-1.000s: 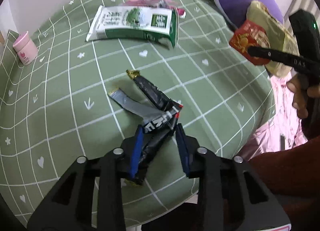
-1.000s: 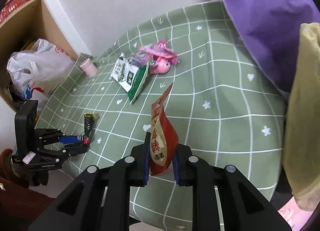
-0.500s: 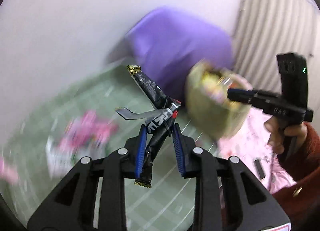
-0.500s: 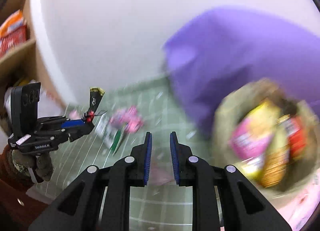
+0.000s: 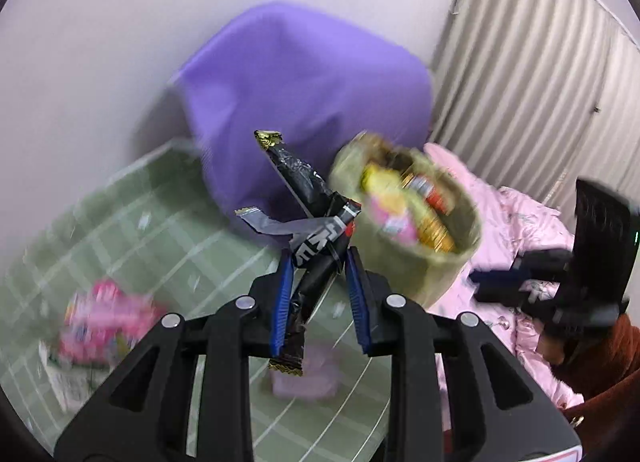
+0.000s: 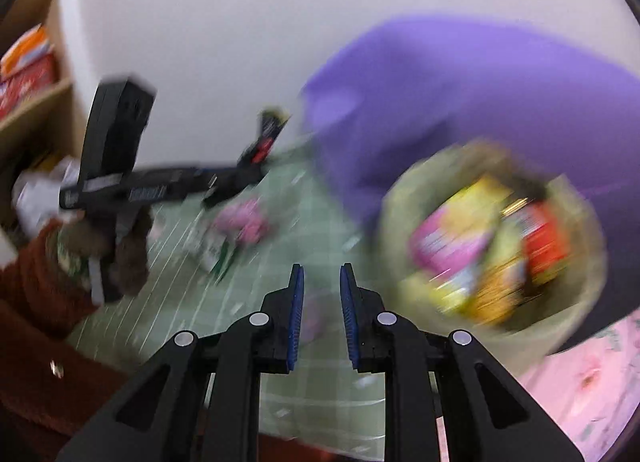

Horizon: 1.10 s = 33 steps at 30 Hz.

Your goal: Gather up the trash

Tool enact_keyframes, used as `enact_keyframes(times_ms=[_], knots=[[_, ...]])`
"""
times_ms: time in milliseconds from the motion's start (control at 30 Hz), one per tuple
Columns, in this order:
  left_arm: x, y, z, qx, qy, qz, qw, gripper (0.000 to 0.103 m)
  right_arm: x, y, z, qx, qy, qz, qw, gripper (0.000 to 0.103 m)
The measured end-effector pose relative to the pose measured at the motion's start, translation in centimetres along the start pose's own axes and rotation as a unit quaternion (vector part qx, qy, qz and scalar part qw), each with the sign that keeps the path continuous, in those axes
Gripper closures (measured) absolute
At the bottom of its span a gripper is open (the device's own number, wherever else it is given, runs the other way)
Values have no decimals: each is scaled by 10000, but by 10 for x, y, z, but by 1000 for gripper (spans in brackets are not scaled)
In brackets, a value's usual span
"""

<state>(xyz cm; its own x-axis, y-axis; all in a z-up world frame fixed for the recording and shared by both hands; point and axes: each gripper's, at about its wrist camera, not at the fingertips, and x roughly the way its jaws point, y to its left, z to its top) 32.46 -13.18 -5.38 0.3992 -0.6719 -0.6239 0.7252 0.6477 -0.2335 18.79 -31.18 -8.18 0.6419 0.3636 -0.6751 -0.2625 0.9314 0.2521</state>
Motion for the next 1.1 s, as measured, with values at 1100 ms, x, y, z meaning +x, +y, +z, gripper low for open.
enact_keyframes(times_ms=[1100], knots=[[-69,70,-167,-2198,594,1060,9680,76,188,47,-37,-1015,1223,-671,9850,49]])
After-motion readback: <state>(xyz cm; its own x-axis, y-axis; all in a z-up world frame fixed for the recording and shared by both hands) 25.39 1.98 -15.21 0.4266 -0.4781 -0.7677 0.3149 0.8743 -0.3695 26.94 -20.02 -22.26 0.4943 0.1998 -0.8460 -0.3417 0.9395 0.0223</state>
